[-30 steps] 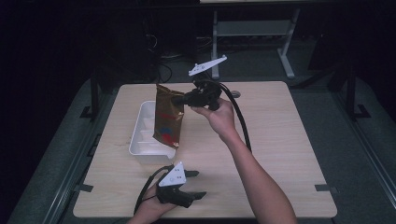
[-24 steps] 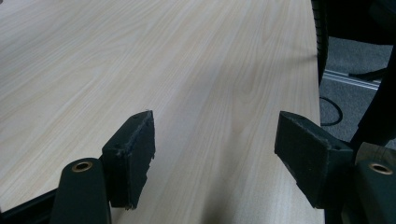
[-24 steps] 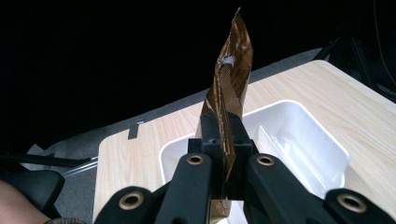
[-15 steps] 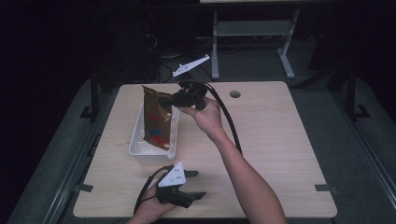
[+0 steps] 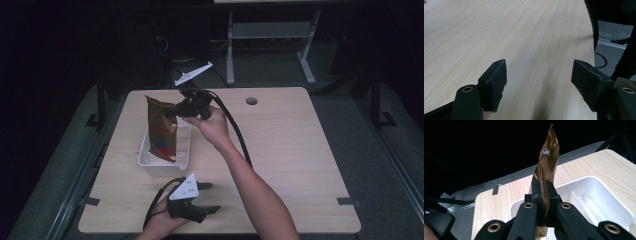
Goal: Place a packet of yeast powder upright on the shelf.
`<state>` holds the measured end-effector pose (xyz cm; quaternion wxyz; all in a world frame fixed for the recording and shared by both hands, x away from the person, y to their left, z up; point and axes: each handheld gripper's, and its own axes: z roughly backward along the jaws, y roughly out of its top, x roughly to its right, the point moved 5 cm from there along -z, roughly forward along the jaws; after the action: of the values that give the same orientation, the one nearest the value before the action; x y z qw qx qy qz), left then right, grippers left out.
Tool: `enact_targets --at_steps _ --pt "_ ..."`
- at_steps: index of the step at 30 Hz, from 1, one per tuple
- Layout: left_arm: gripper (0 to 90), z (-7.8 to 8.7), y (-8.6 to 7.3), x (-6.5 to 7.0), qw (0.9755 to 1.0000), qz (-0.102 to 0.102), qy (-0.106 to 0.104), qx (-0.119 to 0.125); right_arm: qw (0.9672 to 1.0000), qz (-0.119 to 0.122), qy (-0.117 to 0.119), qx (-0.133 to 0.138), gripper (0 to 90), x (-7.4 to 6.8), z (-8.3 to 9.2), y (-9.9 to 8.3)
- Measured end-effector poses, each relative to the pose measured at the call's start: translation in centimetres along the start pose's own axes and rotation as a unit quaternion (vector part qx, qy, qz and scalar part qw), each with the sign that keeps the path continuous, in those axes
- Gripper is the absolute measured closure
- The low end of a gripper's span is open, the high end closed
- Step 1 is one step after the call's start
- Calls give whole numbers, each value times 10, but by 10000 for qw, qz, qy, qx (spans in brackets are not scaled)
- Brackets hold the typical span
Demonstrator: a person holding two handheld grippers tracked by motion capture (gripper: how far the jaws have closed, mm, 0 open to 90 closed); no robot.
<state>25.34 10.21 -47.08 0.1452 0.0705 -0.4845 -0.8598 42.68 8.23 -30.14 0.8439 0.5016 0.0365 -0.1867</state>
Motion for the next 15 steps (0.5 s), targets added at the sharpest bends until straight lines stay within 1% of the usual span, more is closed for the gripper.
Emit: enact_targets --at_steps 7,15 --pt "277 1 0 -1 10000 12 20 26 10000 24 30 -86 893 0 -10 -2" --pt "272 2 1 -1 10000 13 36 35 9999 45 48 -112 893 2 -15 -3"
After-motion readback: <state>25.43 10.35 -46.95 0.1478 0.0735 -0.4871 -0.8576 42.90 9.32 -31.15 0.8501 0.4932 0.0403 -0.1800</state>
